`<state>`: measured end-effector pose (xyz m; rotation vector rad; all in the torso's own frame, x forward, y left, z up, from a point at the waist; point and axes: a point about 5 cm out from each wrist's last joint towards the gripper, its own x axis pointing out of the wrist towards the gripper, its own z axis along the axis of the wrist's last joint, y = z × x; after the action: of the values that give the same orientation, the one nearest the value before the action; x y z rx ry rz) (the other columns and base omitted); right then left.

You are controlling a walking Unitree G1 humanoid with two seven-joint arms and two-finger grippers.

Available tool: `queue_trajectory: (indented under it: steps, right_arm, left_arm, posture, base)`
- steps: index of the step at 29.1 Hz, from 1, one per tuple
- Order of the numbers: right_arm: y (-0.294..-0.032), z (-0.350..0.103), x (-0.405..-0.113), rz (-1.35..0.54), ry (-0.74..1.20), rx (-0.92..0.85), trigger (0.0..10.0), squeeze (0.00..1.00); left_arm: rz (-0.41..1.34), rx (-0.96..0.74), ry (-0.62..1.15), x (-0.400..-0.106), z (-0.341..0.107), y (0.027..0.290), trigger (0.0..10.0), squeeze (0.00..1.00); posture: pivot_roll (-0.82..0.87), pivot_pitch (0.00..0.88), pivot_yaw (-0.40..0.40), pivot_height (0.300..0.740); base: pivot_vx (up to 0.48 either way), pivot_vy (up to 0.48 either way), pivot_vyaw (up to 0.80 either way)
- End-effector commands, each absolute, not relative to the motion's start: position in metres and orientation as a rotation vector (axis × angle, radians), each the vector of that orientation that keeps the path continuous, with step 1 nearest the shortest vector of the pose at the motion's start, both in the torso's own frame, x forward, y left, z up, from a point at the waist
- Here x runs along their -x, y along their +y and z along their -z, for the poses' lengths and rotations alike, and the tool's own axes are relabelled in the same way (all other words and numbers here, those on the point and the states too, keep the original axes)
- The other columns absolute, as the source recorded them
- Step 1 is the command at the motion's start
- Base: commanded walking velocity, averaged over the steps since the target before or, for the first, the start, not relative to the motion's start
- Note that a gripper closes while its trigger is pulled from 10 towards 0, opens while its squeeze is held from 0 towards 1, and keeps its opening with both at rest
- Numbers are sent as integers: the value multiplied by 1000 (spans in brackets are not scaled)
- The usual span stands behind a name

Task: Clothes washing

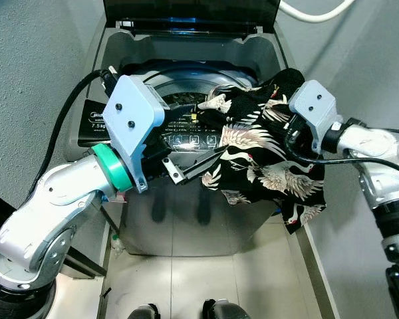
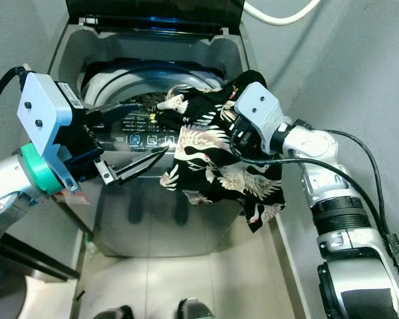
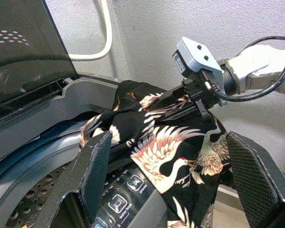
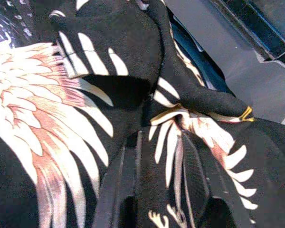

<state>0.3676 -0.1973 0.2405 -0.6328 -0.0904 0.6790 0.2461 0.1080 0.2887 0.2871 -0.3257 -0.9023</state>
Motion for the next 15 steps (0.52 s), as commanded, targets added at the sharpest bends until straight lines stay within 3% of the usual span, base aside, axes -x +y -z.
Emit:
queue_trajectory:
  steps: [1, 2, 13, 15]
  right_arm:
    - [-197, -210, -365, -721, 40, 598, 1255, 0]
    - [-195, -208, -364, -730, 47, 587, 0, 0]
    - [-193, -209, -364, -743, 33, 550, 0, 0]
    - [-176, -238, -367, -752, -111, 404, 0, 0]
  left_arm:
    - [904, -296, -321, -243, -287, 107, 10000, 0]
    - [903, -295, -320, -243, -287, 108, 10000, 0]
    - [896, -295, -320, -244, -287, 107, 10000, 0]
    - [895, -294, -319, -244, -286, 107, 10000, 0]
  posture:
    - [28, 136, 12, 740]
    - [27, 136, 12, 740]
    - [27, 127, 13, 740]
    - [24, 123, 14, 740]
  base:
    - [0, 0, 0]
    - [0, 0, 0]
    - [0, 0, 0]
    - [0, 0, 0]
